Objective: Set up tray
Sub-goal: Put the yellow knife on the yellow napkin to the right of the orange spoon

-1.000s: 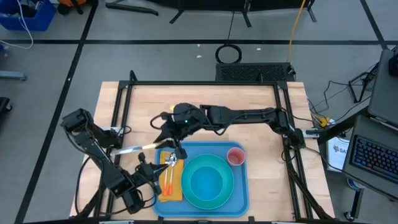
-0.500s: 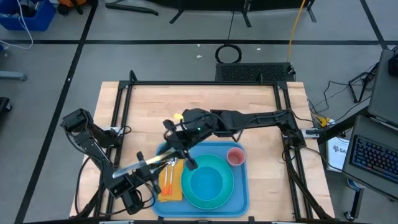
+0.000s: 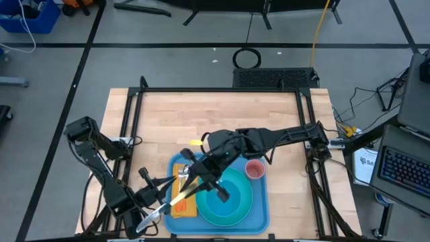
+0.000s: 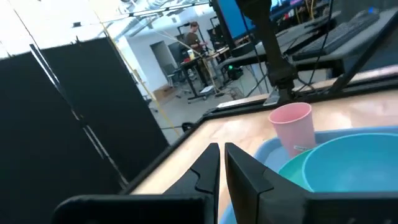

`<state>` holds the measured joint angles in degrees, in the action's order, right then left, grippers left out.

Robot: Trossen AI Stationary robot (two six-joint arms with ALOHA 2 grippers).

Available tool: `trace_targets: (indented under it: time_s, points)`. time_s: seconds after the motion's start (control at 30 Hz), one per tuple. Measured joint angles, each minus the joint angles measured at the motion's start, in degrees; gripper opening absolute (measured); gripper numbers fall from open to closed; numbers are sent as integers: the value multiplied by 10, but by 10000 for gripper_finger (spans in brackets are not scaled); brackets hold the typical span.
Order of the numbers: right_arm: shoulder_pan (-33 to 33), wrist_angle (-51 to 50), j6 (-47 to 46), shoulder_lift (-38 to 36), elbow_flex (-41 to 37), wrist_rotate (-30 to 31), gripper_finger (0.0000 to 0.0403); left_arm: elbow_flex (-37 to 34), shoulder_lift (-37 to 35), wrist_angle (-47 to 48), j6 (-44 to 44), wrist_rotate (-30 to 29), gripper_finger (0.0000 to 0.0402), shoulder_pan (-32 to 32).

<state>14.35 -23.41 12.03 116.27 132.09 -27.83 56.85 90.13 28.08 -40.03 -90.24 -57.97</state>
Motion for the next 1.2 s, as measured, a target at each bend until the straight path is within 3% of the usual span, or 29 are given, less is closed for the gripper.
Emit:
trace_targets:
  time_s: [0.13,0.3,0.47,0.6,0.77,0.9,0.97,1.2]
  points:
    - [0,17,-16,-1,0,-23,60,22,0,-99,162,2,31,14]
    - [-9,18,-33,-1,0,-25,60,31,0,-226,365,91,31,39]
    - [-16,21,-47,-1,0,-32,60,33,0,-332,504,130,31,41]
    - [-16,61,-87,-1,0,-90,60,33,0,-407,590,170,31,39]
    - [-16,88,-133,-5,0,-115,60,33,-1,-450,629,235,31,47]
    - [-15,78,-153,-11,0,-115,60,33,0,-450,589,168,31,57]
    - [-12,76,-154,-11,0,-116,60,33,-1,-451,586,167,31,64]
    - [-11,52,-121,-11,-4,-131,60,32,0,-530,674,247,32,65]
